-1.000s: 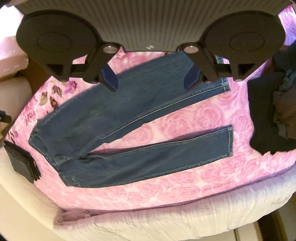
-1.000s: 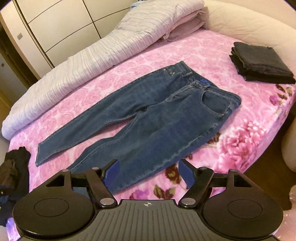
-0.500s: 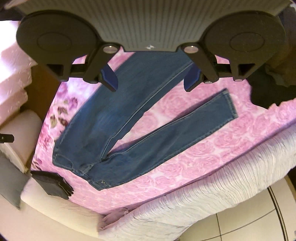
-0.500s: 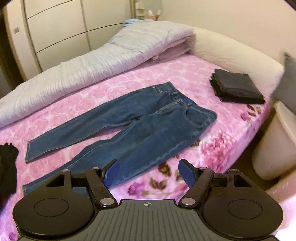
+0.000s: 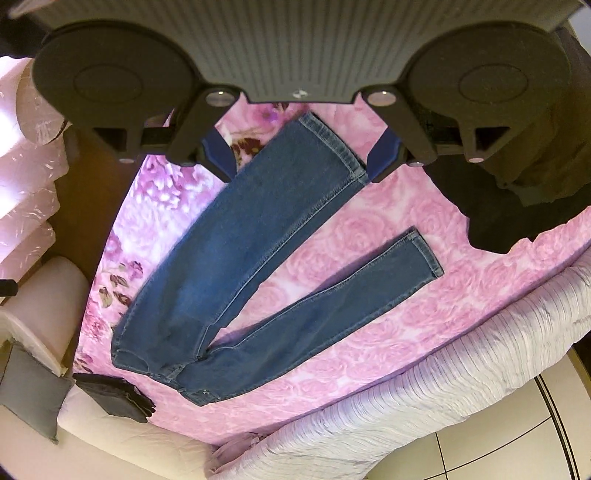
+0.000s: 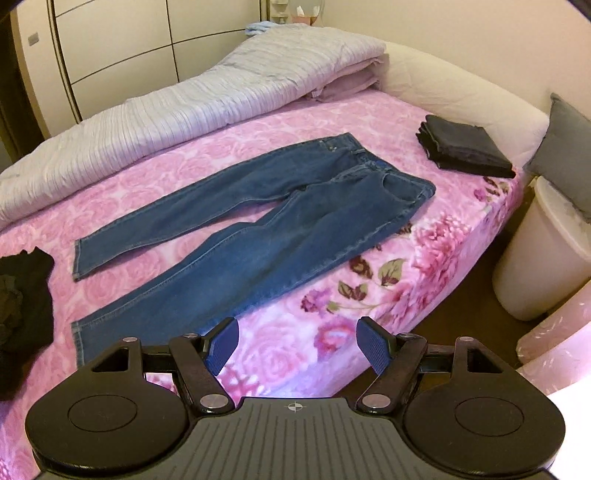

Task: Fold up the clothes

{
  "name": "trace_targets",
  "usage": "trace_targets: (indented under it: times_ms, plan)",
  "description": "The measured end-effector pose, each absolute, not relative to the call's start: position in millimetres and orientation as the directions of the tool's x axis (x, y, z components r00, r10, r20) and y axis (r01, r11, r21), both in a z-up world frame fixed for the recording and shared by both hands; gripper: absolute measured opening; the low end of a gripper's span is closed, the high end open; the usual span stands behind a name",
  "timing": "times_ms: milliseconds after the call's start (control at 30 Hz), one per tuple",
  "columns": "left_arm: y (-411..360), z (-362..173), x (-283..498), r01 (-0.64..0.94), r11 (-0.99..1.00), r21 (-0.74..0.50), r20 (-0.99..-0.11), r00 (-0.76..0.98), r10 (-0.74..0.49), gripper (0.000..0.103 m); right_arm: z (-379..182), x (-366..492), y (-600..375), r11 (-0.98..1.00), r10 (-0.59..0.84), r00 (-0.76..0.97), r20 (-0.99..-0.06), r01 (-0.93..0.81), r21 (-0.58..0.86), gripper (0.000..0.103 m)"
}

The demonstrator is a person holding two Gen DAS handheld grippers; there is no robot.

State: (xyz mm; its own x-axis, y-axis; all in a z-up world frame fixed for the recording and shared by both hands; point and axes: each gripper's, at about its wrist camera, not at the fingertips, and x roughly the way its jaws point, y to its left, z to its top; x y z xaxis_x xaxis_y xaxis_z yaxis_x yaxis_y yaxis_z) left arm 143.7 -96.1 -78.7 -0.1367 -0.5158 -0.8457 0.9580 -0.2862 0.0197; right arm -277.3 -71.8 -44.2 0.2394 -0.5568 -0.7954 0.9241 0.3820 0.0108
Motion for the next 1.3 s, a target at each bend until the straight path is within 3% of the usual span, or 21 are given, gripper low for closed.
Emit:
trace_targets:
  times_ms: [867, 1300]
  plan:
    - [-123.5, -85.0, 96.1, 0.933, -0.360, -0.017, -0.839, -0.210, -0.503, 0.075, -35.1, -305.7, -82.9, 0.361, -0.551, 0.168, -0.817, 0.931, -0.052, 0.074]
    - [-164.7, -102.8, 10.0, 0.978, -0.205, 0.038, -0.853, -0.075, -0.517, 0.075, -60.1, -385.9, -202.5, 0.477, -0.505, 0.205, -0.839, 0.876, -0.073, 0.074]
